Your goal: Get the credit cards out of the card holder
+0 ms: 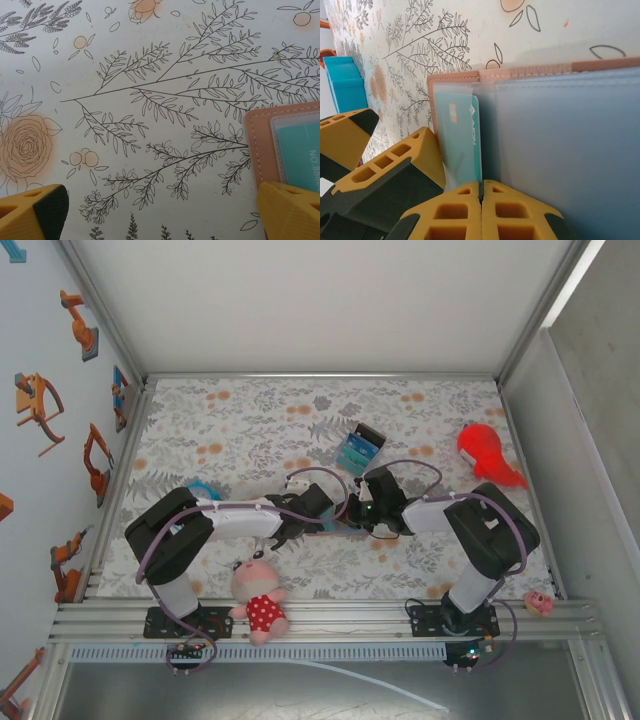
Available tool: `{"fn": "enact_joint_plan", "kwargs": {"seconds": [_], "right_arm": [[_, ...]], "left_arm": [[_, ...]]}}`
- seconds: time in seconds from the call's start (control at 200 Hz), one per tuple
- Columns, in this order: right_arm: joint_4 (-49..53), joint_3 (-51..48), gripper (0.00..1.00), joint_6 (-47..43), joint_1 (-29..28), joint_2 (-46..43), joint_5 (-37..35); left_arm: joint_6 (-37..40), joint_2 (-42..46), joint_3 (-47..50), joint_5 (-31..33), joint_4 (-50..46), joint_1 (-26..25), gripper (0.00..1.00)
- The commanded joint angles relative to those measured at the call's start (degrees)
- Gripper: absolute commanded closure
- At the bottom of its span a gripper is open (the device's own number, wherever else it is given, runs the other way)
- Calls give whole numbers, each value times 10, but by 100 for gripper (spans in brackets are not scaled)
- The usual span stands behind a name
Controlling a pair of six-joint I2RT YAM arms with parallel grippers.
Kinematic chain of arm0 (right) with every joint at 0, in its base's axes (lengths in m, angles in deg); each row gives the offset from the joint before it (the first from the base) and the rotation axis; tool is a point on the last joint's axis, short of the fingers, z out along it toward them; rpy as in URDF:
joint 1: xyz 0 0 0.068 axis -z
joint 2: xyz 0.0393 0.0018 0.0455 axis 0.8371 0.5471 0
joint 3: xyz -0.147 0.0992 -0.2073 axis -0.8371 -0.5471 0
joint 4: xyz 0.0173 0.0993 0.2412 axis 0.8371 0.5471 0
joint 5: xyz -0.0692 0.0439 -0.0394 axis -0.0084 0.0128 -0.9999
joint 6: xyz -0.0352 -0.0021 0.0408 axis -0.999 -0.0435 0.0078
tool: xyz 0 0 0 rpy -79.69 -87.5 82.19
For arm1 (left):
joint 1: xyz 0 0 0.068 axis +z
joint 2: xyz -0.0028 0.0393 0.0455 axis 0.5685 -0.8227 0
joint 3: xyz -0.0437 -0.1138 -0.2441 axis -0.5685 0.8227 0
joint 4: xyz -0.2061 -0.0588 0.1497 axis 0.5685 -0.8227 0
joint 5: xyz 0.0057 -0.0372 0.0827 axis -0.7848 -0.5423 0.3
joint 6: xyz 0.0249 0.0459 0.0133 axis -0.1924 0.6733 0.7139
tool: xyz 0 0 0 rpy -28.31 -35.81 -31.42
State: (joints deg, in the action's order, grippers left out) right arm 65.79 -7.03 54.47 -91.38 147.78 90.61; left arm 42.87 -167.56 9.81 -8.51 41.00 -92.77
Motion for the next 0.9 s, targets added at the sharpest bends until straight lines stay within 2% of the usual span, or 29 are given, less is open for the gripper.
{"fn": "enact_joint_plan", "kwargs": {"seconds": [0.0, 0.631, 0.896], "right_arm": [[-34, -10, 98, 9, 6, -13, 14], [-34, -37, 100, -2, 33, -29, 16], [91, -2, 100, -68, 33, -57, -16]], "left_arm": [[-4, -16, -1, -8, -40, -1, 3], [-13, -42, -23, -6, -76, 8, 3], [-3, -29, -24, -1, -74, 7, 3]]}}
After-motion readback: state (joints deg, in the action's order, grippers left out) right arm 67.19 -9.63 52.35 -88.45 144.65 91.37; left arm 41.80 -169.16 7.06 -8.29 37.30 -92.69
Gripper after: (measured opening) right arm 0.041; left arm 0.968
